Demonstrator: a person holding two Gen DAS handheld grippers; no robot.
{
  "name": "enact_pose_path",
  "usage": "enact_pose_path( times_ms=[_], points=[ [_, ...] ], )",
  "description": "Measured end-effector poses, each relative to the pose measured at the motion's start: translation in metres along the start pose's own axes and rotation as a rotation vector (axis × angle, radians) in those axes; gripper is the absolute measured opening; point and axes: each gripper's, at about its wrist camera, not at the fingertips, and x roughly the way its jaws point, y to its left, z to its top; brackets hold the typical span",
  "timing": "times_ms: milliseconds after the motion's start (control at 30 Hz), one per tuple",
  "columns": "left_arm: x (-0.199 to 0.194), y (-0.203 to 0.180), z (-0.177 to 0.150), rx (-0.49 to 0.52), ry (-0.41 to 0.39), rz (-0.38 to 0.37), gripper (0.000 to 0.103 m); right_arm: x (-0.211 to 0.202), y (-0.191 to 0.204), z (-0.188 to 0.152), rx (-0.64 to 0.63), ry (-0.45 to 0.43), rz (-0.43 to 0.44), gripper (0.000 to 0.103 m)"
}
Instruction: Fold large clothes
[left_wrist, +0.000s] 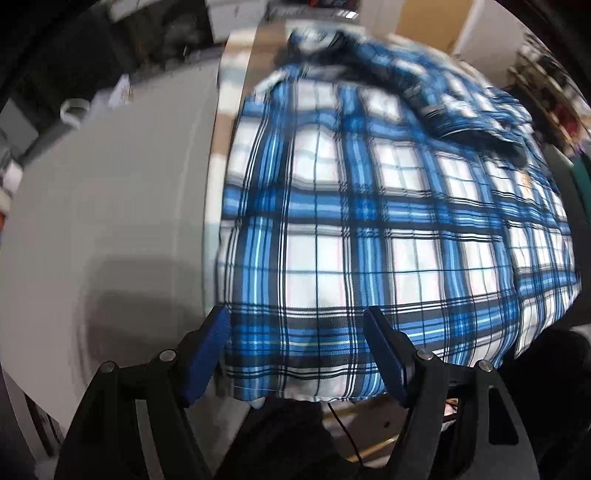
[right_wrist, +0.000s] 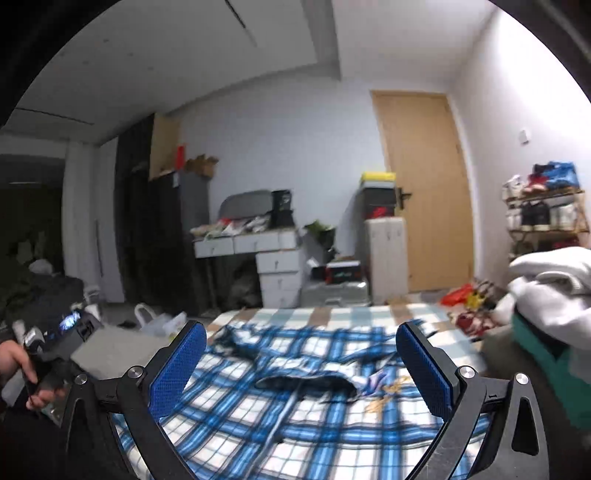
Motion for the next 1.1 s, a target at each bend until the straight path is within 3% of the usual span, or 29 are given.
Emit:
enact_pose_path(
  times_ms=[67,200,400,567,667,900,967,1100],
  points=[
    [0.009,0.004,0.002,-0.05,0.043,-0.04,0.071,0.004,-0.003,0.001,-0.006,0.034,-0.01,0.103],
    [0.018,0.008,0.004,-0.063,0.089,0.062,0.07,0.014,-0.01,-0.001,0.026,0.088,-0.006,0.103],
    [0.031,-0.001,-0.001,0.011,0.139,0.12,0.07,0.021,-0.011,-0.004,0.068,0.111,0.033,0.103],
    [0.036,0.004,-0.002,-0.044,0.176,0.017,0.069,0.02,-0.005,-0.005,0.04,0.109,0.048,0.103],
    [0.031,0.002,-0.005,-0.043,0.166,-0.125,0.069,0.02,-0.003,-0.005,0.033,0.108,0.064,0.103],
    [0.0,-0.015,0.005,0.027,-0.015,-0.4,0.069,0.026,-0.004,-0.006,0.048,0.135,0.079,0.103],
    [0.011,-0.013,0.008,0.035,-0.015,-0.408,0.069,0.028,-0.006,-0.007,0.064,0.148,0.089,0.103],
    [0.03,-0.006,0.002,-0.006,0.036,-0.296,0.069,0.028,-0.011,-0.007,0.103,0.149,0.118,0.103]
  ],
)
